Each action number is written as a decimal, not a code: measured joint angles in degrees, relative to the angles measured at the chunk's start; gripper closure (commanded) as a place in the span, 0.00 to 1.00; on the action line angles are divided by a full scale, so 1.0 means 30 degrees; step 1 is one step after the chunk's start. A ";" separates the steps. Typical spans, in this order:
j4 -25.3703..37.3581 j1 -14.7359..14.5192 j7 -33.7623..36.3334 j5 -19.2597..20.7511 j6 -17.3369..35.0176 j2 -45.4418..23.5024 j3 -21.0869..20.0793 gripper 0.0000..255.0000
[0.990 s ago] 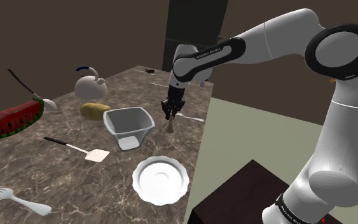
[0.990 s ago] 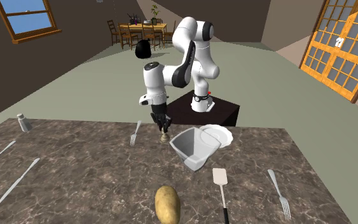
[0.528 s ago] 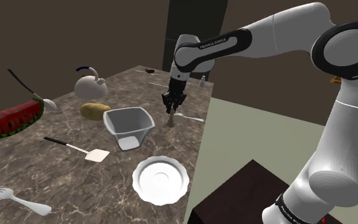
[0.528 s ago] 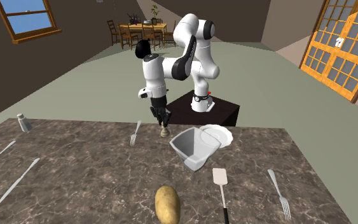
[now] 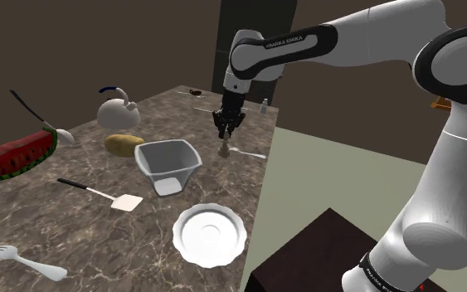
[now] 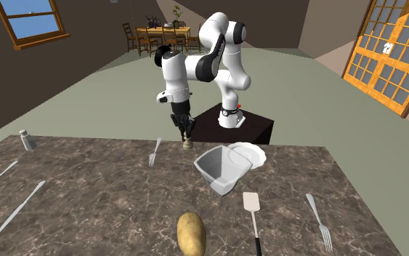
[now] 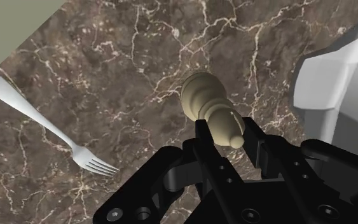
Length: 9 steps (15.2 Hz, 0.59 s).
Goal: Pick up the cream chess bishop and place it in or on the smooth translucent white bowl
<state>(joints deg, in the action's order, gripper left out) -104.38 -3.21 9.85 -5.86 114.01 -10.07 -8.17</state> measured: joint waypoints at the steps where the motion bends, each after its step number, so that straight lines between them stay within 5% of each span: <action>1: 0.0171 0.0017 0.0002 -0.0004 -0.0257 0.0087 0.0009 1.00; 9: 0.1851 0.0023 0.0208 0.0023 -0.2255 0.0418 0.0002 1.00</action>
<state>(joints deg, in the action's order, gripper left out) -98.83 -3.15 10.47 -5.79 107.24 -8.82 -8.16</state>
